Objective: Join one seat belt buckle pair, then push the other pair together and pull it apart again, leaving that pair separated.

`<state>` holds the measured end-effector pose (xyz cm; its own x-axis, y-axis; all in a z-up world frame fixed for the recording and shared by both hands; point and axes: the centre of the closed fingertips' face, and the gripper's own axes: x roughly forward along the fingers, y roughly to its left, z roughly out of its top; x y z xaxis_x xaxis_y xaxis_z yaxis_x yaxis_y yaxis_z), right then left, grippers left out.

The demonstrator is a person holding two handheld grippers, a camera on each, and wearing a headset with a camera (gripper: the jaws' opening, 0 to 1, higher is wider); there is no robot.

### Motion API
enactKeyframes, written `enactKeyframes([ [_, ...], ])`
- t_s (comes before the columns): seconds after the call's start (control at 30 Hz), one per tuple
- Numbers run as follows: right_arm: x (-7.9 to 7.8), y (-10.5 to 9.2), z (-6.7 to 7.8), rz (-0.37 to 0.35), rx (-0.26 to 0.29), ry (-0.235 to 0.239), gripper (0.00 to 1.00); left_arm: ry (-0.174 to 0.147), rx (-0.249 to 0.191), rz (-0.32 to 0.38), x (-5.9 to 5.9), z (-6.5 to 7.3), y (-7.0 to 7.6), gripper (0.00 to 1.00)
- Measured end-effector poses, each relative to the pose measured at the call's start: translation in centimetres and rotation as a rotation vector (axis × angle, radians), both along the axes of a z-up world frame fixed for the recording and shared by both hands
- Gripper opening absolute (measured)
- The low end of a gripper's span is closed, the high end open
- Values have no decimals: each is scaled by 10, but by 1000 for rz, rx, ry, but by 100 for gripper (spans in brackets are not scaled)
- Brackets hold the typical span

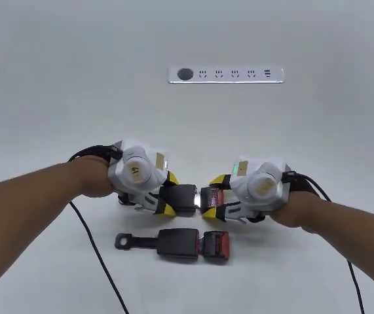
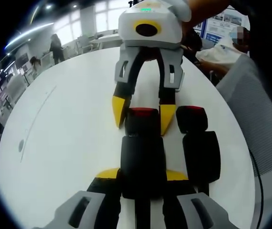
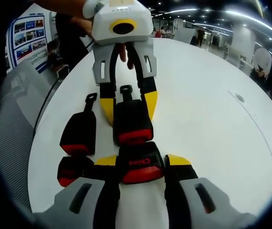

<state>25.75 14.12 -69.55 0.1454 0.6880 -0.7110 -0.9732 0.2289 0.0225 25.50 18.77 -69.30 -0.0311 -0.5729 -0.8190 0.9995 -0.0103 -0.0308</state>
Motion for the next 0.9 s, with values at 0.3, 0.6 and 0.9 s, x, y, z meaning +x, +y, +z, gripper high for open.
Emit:
enactKeyframes([
  [0.3, 0, 0, 1, 7, 8, 2, 35, 4, -10, 10, 0, 1, 0, 34],
  [0.6, 0, 0, 0, 9, 9, -3, 35, 5, -13, 19, -1, 1, -1, 34],
  [0.9, 0, -16, 1, 5, 3, 1, 35, 4, -7, 16, -1, 1, -1, 34],
])
